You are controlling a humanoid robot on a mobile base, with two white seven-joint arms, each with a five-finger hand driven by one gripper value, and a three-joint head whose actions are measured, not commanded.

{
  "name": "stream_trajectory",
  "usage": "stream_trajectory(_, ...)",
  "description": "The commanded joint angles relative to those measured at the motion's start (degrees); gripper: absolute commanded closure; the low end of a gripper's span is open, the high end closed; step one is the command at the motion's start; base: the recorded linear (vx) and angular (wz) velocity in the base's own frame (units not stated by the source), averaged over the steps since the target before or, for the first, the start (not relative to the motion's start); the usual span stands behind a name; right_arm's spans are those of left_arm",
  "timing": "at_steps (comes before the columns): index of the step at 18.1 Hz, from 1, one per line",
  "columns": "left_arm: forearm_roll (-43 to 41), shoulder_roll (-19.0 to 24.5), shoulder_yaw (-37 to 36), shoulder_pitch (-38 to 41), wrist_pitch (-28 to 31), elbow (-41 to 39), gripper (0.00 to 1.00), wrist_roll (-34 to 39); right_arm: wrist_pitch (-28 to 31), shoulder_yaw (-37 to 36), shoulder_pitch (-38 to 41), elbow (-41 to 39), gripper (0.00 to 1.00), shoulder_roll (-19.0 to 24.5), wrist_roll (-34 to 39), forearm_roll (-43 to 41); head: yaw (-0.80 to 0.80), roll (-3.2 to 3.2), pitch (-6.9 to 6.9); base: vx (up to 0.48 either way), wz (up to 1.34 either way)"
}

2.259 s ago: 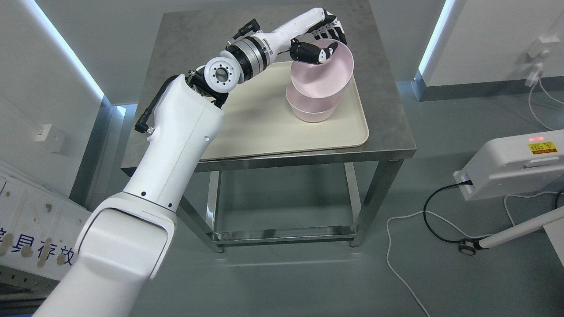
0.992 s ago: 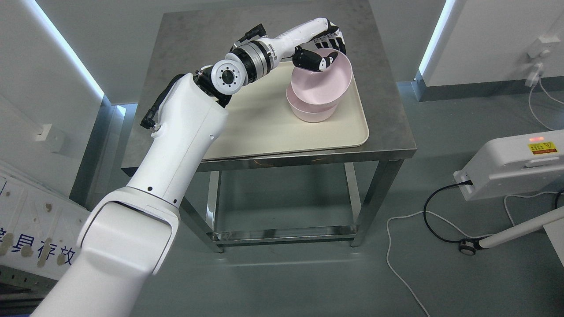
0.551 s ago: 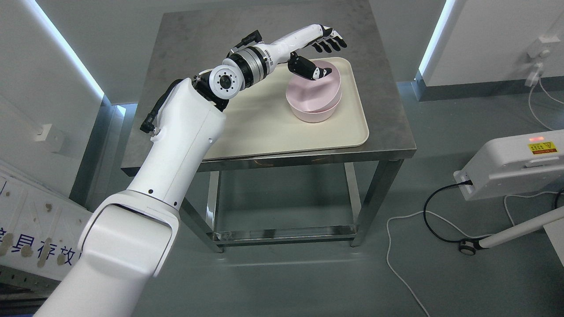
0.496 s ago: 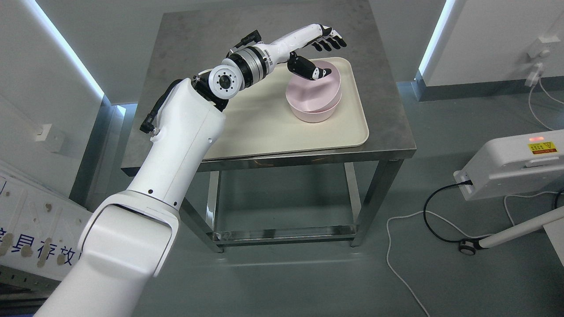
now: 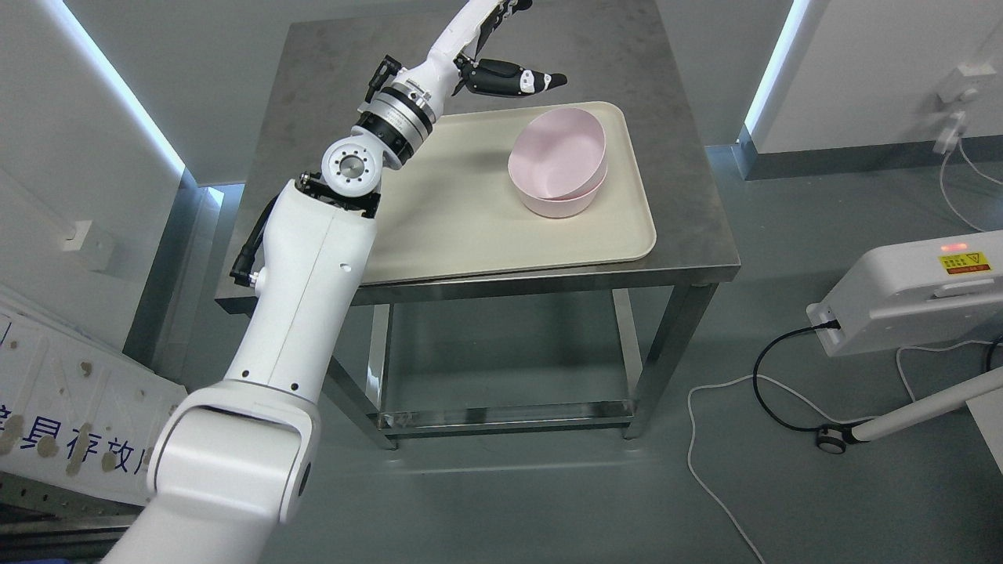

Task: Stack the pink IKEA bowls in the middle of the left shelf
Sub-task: 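Release the bowl and pull the left hand back, then grip the rim of the stacked pink bowls with the left hand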

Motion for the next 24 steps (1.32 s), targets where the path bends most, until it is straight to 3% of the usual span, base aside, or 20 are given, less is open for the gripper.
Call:
stream_trajectory(1,7.6,1.0,6.2,13.6,-3.1,-17.7,0.0,-3.5,0.0,-0.3,0.0,-1.0,0.0,-1.0,0.0,-0.1,0.0,0.0,0.0,0.0,0.0)
stream_trajectory(6,-3.8,1.0,6.0,19.0,-2.9,-26.1,0.0,-6.2,0.0,-0.3,0.0,-1.0,0.0,-1.0,0.0,-0.1,0.0,0.0,0.0,0.0,0.0)
stream_trajectory(11,-4.9,1.0,3.3,21.7,-3.0,-29.6,0.0,-6.4,0.0,-0.3,0.0,-1.0,0.0,-1.0,0.0,-0.1,0.0,0.0,0.0,0.0,0.0)
stream_trajectory(13,-6.2,1.0,3.1,20.8,-2.9,-29.6,0.01,-8.5,0.0,-0.3,0.0,-1.0,0.0,-1.0,0.0,-0.1,0.0,0.0,0.0,0.0,0.0)
stream_trajectory(16,-18.2,1.5,3.2,18.8,-2.9,-29.4,0.02,-15.5,0.0,-0.3,0.0,-1.0,0.0,-1.0,0.0,-0.1,0.0,0.0,0.0,0.0,0.0)
stream_trajectory(18,-25.6,1.8,3.3,17.6,-2.9,-29.2,0.03,-16.1,0.0,-0.3,0.0,-1.0,0.0,-1.0,0.0,-0.1,0.0,0.0,0.05,0.0,0.0)
stream_trajectory(24,-37.4,2.0,3.0,10.6,-2.9,-22.4,0.03,-16.2,0.0,-0.3,0.0,-1.0,0.0,-1.0,0.0,-0.1,0.0,0.0,0.06,0.0,0.0)
